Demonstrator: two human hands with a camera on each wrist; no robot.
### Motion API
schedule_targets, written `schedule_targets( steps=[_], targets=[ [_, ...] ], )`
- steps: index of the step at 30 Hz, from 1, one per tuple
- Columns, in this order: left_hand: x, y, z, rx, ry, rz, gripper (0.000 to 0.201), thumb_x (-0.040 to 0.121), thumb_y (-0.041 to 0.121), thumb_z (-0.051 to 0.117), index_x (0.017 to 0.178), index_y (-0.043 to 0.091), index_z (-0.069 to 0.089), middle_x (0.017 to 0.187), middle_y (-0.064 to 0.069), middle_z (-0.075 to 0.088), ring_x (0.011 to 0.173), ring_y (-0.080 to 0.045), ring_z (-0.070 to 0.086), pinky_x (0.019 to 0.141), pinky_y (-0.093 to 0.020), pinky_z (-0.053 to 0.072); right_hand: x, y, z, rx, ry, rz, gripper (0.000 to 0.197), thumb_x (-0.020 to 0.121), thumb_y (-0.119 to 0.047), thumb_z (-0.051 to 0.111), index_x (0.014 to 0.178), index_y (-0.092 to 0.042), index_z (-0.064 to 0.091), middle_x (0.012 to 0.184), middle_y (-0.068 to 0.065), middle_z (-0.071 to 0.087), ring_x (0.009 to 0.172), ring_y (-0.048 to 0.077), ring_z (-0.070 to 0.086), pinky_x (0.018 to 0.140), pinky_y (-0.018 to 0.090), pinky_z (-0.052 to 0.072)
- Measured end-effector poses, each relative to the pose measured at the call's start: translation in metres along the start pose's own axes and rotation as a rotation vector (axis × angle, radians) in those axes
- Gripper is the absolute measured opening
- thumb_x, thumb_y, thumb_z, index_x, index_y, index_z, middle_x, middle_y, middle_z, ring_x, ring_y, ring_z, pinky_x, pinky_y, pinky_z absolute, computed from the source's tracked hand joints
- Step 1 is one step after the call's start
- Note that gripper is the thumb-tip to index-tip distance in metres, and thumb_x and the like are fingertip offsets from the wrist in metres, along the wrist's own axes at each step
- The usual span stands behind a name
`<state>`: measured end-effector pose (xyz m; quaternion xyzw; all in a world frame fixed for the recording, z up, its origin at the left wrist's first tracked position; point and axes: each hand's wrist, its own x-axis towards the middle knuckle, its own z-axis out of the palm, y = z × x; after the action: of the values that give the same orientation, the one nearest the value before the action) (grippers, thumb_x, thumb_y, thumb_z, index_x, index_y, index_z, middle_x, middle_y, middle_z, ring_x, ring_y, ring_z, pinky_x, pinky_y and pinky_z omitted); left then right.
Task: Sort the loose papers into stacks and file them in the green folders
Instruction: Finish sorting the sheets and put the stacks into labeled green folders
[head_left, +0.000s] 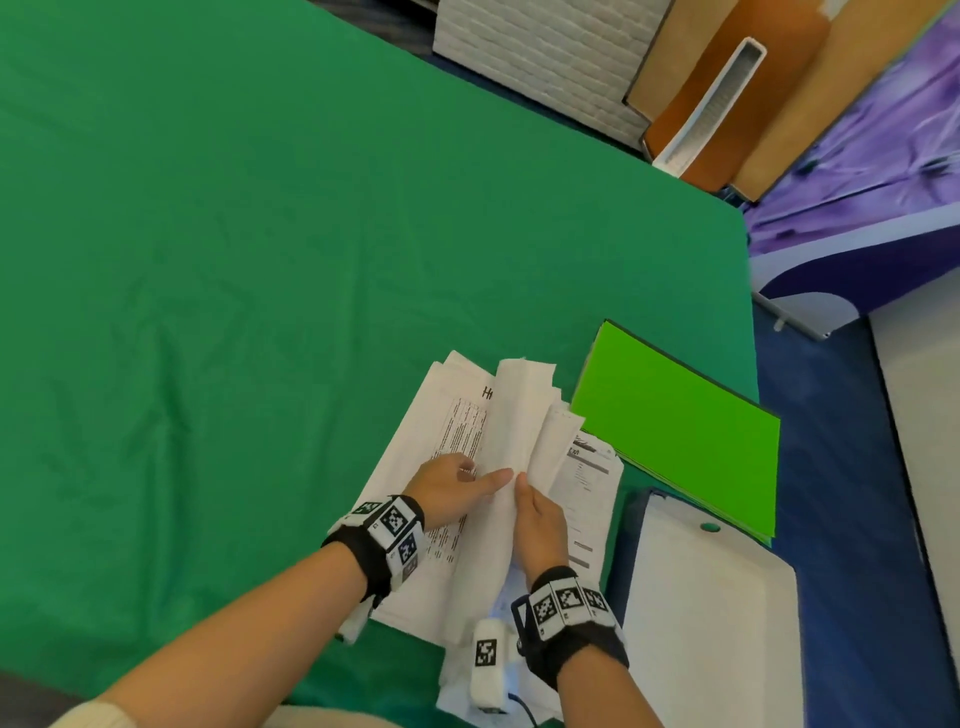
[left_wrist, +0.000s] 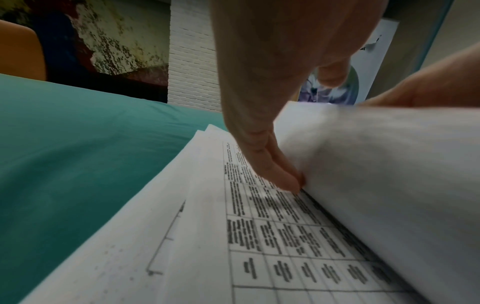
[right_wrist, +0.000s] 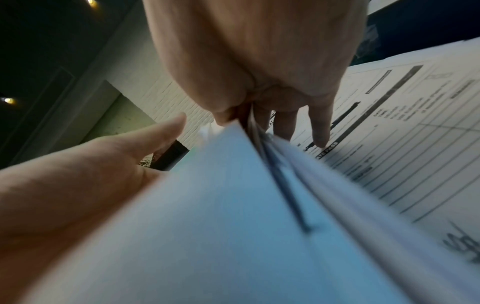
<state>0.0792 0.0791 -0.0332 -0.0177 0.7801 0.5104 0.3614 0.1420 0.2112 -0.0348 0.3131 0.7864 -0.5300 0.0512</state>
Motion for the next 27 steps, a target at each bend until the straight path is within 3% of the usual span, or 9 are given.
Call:
schedule_targets(
  steps=[2,4,5,7,11,15,20,23,27],
  targets=[
    [0.008,-0.002,-0.007,0.004,-0.032,0.017,0.063,0.081,0.066,0.061,0.111,0.011,0.061,0.099,-0.002,0.064,0.085,-0.017,0.062,0.077,-0.028,0.052,0.003,0.000,0.003,0.008,0.020,-0.007,0.028,0.102,-0.043,0.039,0.105,-0.029,0.064,0.105,-0.005,0.064,0.101,0.016,0.060,0.096,0.032,0.047],
    [0.013,-0.008,-0.012,-0.023,-0.017,0.011,0.045,0.090,0.055,0.057,0.088,0.010,0.061,0.077,-0.006,0.058,0.068,-0.020,0.058,0.065,-0.028,0.046,0.002,0.003,0.005,-0.023,0.059,-0.017,0.031,0.101,-0.041,0.041,0.092,-0.025,0.066,0.093,-0.004,0.066,0.092,0.017,0.062,0.089,0.031,0.049],
    [0.014,-0.009,-0.014,-0.033,0.015,0.012,0.041,0.096,0.045,0.052,0.072,0.013,0.052,0.066,-0.005,0.049,0.058,-0.019,0.049,0.058,-0.027,0.038,0.002,0.003,0.005,-0.034,0.094,-0.021,0.035,0.101,-0.040,0.043,0.082,-0.022,0.066,0.084,-0.004,0.066,0.085,0.017,0.062,0.083,0.031,0.049],
    [0.017,-0.016,-0.020,-0.066,0.055,-0.026,0.045,0.102,0.030,0.044,0.061,0.017,0.032,0.056,0.000,0.032,0.050,-0.016,0.032,0.053,-0.025,0.026,0.002,0.008,0.005,-0.069,0.183,-0.023,0.045,0.101,-0.037,0.045,0.064,-0.017,0.060,0.068,-0.001,0.061,0.070,0.019,0.057,0.070,0.029,0.045],
    [0.027,-0.031,-0.031,-0.159,0.022,-0.073,0.038,0.096,0.040,0.051,0.072,0.011,0.052,0.071,-0.013,0.052,0.064,-0.021,0.051,0.064,-0.030,0.042,0.000,0.018,0.003,-0.075,0.295,-0.018,0.051,0.098,-0.033,0.051,0.052,-0.013,0.043,0.052,0.004,0.046,0.059,0.022,0.044,0.058,0.030,0.032],
    [0.029,-0.035,-0.032,-0.238,0.006,-0.109,0.046,0.091,0.041,0.062,0.088,-0.005,0.066,0.091,-0.015,0.072,0.082,-0.029,0.069,0.081,-0.043,0.055,0.000,0.015,-0.002,-0.028,0.326,0.038,0.034,0.091,-0.031,0.062,0.064,-0.011,0.066,0.064,0.004,0.064,0.065,0.019,0.054,0.063,0.028,0.039],
    [0.032,-0.036,-0.026,-0.206,0.035,-0.091,0.047,0.073,0.053,0.074,0.077,0.010,0.056,0.075,-0.015,0.059,0.068,-0.025,0.059,0.065,-0.035,0.047,-0.002,0.009,0.000,0.046,0.326,0.064,0.025,0.083,-0.032,0.073,0.071,-0.011,0.067,0.075,0.001,0.067,0.073,0.016,0.059,0.064,0.025,0.040],
    [0.027,-0.029,-0.021,-0.208,0.047,-0.078,0.045,0.084,0.055,0.062,0.075,0.013,0.049,0.071,-0.010,0.049,0.067,-0.020,0.050,0.064,-0.029,0.040,-0.003,0.012,0.006,0.102,0.312,0.055,0.040,0.087,-0.037,0.069,0.059,-0.010,0.057,0.059,-0.002,0.056,0.059,0.015,0.048,0.064,0.027,0.039],
    [0.026,-0.030,-0.017,-0.187,0.095,-0.081,0.051,0.100,0.052,0.038,0.097,0.006,0.060,0.098,-0.009,0.059,0.093,-0.024,0.058,0.082,-0.027,0.042,0.000,0.015,0.008,0.098,0.305,0.084,0.050,0.091,-0.043,0.061,0.054,-0.011,0.050,0.053,0.003,0.043,0.056,0.016,0.039,0.060,0.028,0.034]
  ],
)
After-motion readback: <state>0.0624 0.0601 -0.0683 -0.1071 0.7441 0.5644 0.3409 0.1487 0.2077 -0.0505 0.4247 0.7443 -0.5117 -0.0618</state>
